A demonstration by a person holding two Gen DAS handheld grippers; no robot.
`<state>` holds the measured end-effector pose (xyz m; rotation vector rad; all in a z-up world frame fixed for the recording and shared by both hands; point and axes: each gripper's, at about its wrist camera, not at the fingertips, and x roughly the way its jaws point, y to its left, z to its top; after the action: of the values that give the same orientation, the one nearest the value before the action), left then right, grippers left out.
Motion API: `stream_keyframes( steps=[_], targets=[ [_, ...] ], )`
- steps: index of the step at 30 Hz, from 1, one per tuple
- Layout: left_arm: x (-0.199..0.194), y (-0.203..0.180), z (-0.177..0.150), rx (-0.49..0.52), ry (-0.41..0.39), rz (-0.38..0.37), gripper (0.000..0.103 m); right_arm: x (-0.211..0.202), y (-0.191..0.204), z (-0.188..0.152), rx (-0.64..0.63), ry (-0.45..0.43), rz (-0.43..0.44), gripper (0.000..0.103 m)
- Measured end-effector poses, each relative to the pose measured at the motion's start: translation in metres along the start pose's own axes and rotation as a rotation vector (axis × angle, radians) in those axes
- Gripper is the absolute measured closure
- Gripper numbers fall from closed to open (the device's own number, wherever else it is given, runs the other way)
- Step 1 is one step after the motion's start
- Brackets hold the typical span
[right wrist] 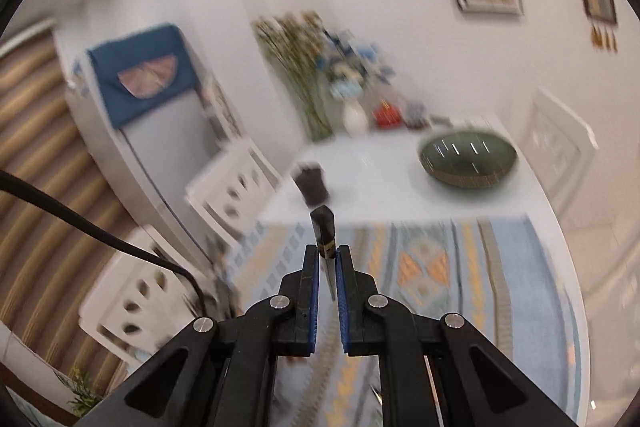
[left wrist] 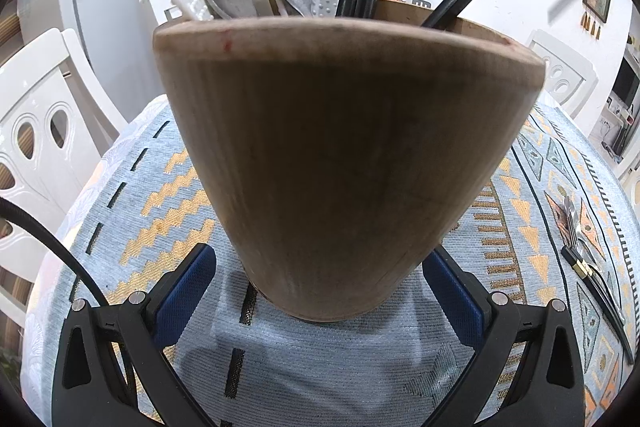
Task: Organize utensils
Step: 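Carry the chopstick over the wooden cup and drop it in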
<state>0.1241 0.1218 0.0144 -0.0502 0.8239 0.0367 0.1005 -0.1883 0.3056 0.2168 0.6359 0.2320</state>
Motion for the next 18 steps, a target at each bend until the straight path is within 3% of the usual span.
stream_keyframes(
  steps=[5, 11, 15, 18],
  targets=[
    [0.000, 0.000, 0.000, 0.000, 0.000, -0.001, 0.000, -0.007, 0.037, 0.029, -0.056, -0.070, 0.102, 0.096],
    [0.000, 0.001, 0.000, 0.000, 0.000, -0.001, 0.000, -0.010, 0.078, 0.040, -0.126, -0.105, 0.177, 0.096],
    [0.000, 0.001, 0.000, -0.001, 0.000, -0.001, 0.000, -0.003, 0.092, 0.037, -0.169, -0.094, 0.175, 0.096],
    [0.000, 0.000, 0.000, -0.002, 0.000, -0.002, 0.000, 0.011, 0.084, 0.033, -0.134, -0.052, 0.145, 0.095]
  ],
)
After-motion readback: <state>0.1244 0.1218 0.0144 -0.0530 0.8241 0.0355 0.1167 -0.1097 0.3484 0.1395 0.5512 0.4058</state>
